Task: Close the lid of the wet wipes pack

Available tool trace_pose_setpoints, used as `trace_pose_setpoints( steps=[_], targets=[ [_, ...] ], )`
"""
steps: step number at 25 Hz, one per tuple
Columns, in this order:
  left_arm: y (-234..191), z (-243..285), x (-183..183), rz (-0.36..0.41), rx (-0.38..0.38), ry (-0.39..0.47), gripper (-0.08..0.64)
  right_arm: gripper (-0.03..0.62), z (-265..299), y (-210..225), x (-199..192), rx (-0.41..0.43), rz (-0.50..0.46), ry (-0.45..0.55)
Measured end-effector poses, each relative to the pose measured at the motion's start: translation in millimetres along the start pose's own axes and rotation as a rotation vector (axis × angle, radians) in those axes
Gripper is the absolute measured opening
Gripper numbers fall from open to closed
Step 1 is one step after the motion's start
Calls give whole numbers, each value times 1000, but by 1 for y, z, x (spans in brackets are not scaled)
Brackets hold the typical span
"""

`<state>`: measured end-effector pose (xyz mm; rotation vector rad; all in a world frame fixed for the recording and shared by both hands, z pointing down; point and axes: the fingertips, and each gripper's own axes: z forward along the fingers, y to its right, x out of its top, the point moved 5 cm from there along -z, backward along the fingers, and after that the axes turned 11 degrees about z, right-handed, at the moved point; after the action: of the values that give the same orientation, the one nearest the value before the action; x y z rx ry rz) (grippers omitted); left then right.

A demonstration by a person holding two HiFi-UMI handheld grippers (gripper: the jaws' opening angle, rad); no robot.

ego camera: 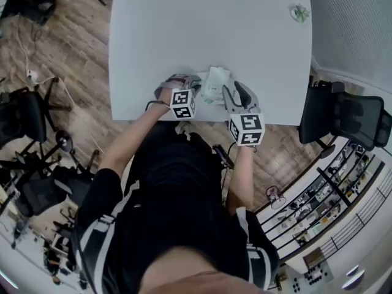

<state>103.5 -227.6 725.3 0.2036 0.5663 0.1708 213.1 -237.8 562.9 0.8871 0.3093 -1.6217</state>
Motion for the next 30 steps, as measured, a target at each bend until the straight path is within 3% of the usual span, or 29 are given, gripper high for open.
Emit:
trace_pose_setpoints(
  steps=[4,7,12,20,30],
  targets=[
    [-1,12,-3,-3,-63,-28,91,163,35,14,-6,21,-140,-155],
    [-4,15,-3,23,-95,-46,91,156,63,24,-17,91,-229,-311],
    [-5,15,-3,-7,-107,-24,91,156,106,38,-37,161,-356,-531],
    [-7,12,-12,-34,-130,13,91,156,155,50,-47,224,-392,-699],
    [-8,13,-13,-32,-140,12,91,124,176,60,-60,391,-366,-854]
  ],
)
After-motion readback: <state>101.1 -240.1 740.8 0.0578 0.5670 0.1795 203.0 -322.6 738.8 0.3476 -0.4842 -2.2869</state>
